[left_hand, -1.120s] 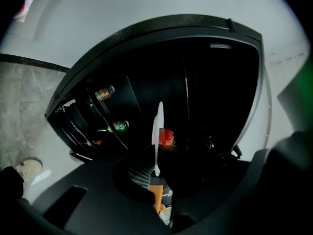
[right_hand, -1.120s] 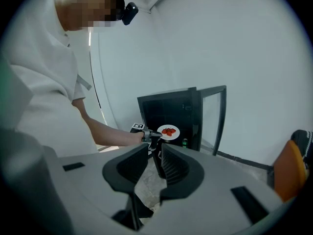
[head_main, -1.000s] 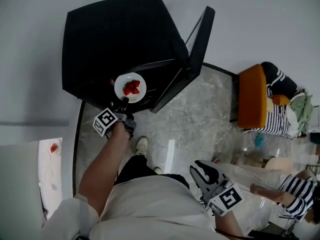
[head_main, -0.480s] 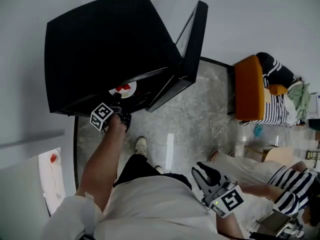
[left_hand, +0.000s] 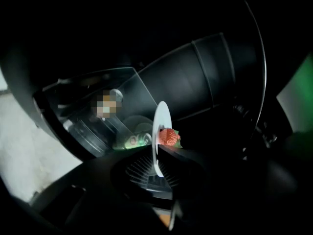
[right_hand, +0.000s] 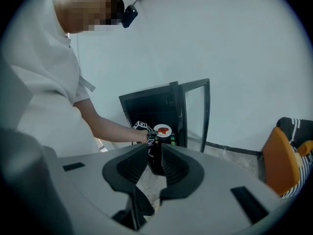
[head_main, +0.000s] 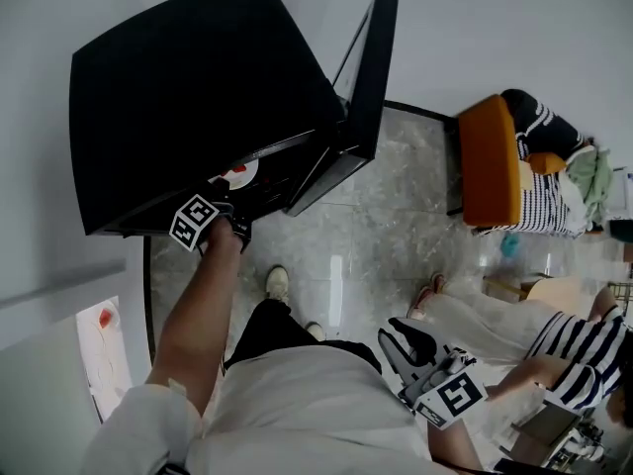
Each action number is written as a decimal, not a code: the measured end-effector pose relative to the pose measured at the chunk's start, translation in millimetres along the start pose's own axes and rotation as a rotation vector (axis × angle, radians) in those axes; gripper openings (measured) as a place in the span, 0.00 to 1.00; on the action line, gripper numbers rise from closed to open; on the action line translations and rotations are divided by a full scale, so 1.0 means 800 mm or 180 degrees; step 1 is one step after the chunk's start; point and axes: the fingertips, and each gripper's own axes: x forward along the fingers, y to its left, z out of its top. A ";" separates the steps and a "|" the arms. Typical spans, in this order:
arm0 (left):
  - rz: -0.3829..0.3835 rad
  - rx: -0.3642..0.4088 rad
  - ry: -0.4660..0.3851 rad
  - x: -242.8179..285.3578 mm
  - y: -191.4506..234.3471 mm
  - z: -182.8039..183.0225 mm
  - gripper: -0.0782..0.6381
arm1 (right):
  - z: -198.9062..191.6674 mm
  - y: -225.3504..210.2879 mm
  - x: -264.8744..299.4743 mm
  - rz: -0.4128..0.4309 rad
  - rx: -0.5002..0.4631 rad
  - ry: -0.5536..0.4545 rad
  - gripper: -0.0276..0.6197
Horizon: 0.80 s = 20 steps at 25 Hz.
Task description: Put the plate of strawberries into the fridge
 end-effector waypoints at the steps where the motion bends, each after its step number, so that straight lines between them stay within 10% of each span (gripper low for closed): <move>1: 0.0060 0.0089 0.0009 0.000 0.001 0.000 0.15 | 0.000 0.000 -0.001 0.0005 -0.0003 0.0009 0.18; 11: 0.0654 0.0996 0.0180 0.003 0.010 -0.002 0.25 | -0.006 -0.001 -0.005 0.0051 -0.0019 0.0022 0.18; 20: 0.0897 0.1217 0.0128 -0.016 0.015 -0.001 0.29 | -0.015 -0.003 -0.025 0.0056 -0.0057 0.0006 0.18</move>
